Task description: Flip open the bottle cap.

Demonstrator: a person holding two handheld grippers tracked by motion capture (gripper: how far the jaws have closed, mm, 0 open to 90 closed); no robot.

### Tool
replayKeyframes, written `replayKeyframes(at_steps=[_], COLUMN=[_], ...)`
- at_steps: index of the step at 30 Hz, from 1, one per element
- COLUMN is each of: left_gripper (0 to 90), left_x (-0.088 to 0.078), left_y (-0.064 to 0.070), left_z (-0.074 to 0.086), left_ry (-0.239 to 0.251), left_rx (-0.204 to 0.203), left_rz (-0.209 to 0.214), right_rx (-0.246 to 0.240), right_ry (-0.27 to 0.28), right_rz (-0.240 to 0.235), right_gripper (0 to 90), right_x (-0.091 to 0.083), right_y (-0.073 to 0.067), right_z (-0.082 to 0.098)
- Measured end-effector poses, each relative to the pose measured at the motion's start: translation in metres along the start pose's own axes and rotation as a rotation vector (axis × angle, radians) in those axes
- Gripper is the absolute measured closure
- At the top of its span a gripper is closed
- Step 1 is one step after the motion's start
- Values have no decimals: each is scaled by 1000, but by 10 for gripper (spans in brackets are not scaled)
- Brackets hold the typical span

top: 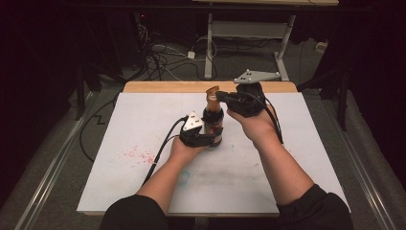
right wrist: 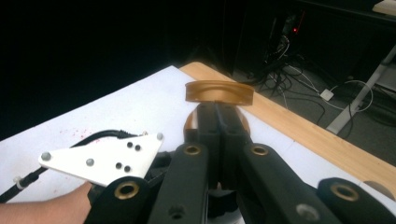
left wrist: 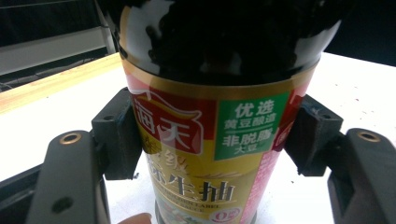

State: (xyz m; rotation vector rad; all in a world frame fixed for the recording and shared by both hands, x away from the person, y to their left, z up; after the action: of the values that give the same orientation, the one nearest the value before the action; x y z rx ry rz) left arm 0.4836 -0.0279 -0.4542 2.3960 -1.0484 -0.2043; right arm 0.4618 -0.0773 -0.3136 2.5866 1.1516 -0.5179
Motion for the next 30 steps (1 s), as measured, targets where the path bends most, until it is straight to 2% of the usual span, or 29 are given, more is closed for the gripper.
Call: replayKeyframes(at_steps=[2,16,24,30], left_gripper=[294,293,288,284], left_x=[0,-1,-1,-2], left_y=[1,1,2,2], left_z=[1,1,0,0], left_ry=[-2,2,-6,-15], left_rx=[13,8,11,13], left_rz=[2,5,-2,-10], right_rx=[-3,3,-11,-16], right_ry=[5,9,41,60], right_rz=[6,-4,3,13], right_gripper=[900,900,900,900], right_x=[1,26,6,-12], right_y=[0,2,3,4], right_z=[-4,-21,-21,-12])
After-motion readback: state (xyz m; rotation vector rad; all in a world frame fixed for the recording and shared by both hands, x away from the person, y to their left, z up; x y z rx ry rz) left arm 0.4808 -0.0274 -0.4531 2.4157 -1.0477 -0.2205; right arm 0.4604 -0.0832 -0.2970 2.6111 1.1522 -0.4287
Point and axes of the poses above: each handheld gripper's, and its own axes: x roughly forward along the jaws, z roughly out of its underside, y roughly to its right, the point moved 7 cm from there along x, roughly forward along the jaws, and after that the axes turned 3 degrees about -x, right-handed, at the moved point
